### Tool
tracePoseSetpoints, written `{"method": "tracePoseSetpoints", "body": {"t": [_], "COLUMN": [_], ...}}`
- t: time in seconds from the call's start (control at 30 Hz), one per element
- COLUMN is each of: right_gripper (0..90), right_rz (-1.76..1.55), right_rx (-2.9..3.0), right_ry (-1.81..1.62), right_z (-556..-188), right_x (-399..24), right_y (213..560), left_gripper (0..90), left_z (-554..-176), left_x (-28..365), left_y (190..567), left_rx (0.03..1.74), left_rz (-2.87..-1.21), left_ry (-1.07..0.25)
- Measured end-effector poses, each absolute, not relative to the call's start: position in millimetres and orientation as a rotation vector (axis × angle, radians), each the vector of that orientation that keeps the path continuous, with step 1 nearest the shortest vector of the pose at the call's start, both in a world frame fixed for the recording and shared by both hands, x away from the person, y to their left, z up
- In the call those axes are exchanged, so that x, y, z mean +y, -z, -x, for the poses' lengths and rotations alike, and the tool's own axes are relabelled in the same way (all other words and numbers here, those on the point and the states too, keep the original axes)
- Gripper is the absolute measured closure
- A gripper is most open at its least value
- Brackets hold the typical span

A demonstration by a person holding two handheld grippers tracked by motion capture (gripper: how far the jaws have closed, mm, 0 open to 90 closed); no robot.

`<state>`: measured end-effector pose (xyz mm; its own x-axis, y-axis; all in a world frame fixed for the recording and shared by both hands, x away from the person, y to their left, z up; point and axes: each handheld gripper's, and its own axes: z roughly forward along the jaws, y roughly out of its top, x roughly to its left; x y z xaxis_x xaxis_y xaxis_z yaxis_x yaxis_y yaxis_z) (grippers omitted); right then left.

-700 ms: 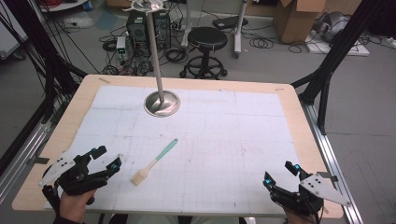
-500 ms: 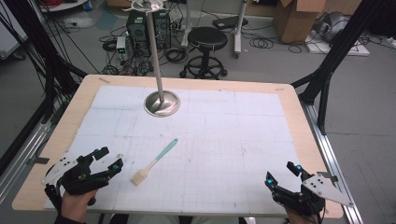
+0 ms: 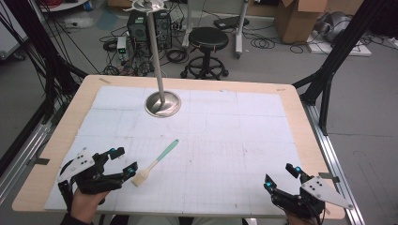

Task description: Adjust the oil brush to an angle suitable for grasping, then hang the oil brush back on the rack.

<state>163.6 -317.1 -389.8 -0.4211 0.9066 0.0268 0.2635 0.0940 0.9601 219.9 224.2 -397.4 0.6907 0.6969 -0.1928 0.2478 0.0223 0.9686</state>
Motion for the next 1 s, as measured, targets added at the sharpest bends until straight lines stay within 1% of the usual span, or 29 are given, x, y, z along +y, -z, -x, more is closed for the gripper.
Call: {"method": "tracePoseSetpoints", "body": {"t": [0.03,0.17,0.3,0.47,0.57,1.0], "right_gripper": [18.9,18.9,19.0,19.0,19.0,19.2], "right_rz": [-1.163,-1.176,-1.156,-1.161,-1.158,-1.179], "right_rx": [1.767,1.758,1.771,1.76,1.76,1.752], "right_ry": [-1.353,-1.356,-1.34,-1.343,-1.349,-1.331], "right_z": [-165,-166,-166,-163,-163,-157], "right_x": [-318,-319,-316,-317,-319,-322], "right_y": [390,390,390,389,389,389], "left_gripper": [23.3,23.7,24.1,23.9,23.9,23.8], "left_z": [-231,-241,-237,-234,-234,-237], "left_x": [218,209,209,215,215,210], "left_y": [397,398,406,407,406,408], "left_rx": [0.812,0.817,0.813,0.827,0.818,0.814], "left_rz": [-1.56,-1.567,-1.611,-1.586,-1.599,-1.631], "left_ry": [-0.388,-0.381,-0.402,-0.417,-0.436,-0.428]}}
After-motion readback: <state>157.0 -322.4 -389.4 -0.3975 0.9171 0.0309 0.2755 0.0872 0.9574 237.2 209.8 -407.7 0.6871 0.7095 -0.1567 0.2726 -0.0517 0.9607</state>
